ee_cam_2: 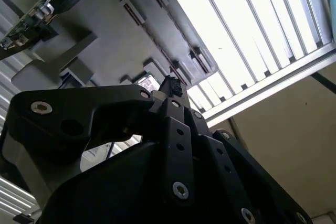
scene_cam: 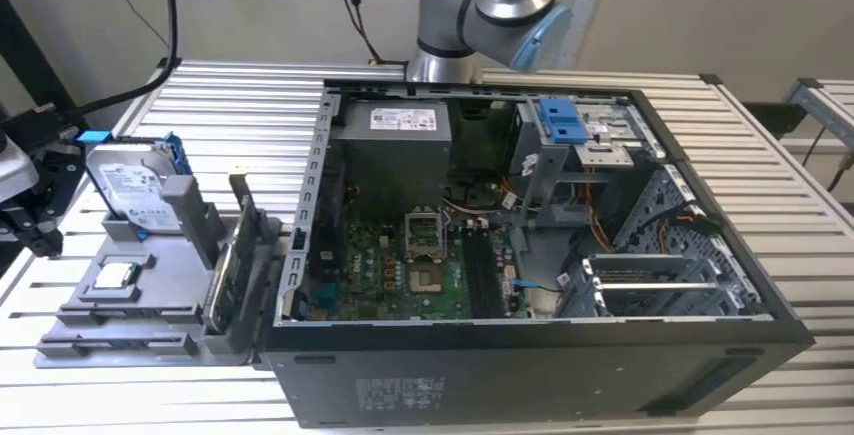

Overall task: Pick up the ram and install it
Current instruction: 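Pick up the ram and move it above insertion slot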

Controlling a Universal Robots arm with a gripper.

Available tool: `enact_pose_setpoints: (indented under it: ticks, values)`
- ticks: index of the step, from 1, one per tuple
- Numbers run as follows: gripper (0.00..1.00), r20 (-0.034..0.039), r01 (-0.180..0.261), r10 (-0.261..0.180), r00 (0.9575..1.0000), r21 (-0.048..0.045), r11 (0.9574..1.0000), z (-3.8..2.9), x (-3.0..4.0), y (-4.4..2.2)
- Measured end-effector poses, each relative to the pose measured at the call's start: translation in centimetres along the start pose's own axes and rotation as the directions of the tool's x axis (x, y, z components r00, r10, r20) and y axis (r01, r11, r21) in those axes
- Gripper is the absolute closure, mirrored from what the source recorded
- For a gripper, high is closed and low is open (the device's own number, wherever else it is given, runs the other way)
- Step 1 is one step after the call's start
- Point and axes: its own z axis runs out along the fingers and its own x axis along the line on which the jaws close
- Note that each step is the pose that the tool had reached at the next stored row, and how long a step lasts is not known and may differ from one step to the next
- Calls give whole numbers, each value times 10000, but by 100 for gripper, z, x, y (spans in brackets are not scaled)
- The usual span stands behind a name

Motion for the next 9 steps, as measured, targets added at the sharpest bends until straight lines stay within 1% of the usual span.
enact_pose_setpoints:
  ticks: [3,5,9]
  values:
    - [89,-11,161,-161,9999,2,9999,-2,-3,9]
    - [89,-19,422,-422,9991,0,9991,-1,-4,10]
    - [89,-45,965,-964,9953,5,9953,-1,-7,18]
